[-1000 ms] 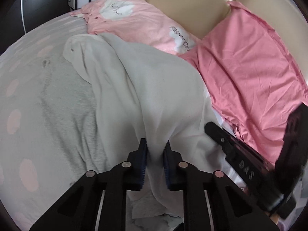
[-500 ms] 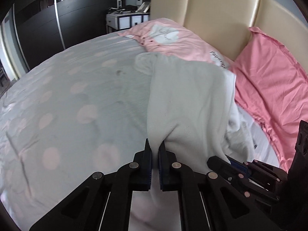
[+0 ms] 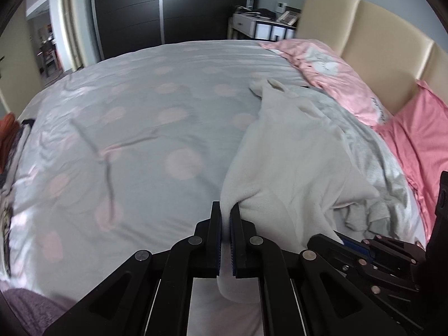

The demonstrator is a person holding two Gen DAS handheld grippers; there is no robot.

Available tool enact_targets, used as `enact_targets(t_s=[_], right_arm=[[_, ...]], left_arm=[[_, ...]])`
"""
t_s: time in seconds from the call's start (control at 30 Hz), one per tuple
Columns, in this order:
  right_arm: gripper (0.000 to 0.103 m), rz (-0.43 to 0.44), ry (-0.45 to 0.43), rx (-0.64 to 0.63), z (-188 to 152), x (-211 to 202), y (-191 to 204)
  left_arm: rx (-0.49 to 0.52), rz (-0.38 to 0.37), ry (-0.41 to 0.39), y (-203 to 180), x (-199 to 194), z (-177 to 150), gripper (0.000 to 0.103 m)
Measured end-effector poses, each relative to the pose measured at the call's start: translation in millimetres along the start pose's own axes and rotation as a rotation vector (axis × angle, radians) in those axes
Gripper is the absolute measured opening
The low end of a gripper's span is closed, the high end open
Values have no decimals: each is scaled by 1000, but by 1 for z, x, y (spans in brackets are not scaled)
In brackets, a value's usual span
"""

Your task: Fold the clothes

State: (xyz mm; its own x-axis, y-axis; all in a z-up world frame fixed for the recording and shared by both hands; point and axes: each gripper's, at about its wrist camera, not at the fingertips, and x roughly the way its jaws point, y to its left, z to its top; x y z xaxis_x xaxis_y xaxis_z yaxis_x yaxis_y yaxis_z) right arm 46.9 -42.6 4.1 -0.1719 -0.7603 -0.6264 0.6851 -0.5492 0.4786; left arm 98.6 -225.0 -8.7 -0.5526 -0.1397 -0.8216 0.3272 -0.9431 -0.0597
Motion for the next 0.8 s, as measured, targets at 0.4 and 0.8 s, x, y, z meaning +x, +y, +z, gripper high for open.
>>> enact_targets(t_s=[0.4,0.8], right_arm=[[15,-86,64,32,-26,14,4],[35,-356,-2,144,11,-27,-104]], left_arm=[[-98,-19,39,54,10,-11,35],[66,-290,81,-54,41,36,60]])
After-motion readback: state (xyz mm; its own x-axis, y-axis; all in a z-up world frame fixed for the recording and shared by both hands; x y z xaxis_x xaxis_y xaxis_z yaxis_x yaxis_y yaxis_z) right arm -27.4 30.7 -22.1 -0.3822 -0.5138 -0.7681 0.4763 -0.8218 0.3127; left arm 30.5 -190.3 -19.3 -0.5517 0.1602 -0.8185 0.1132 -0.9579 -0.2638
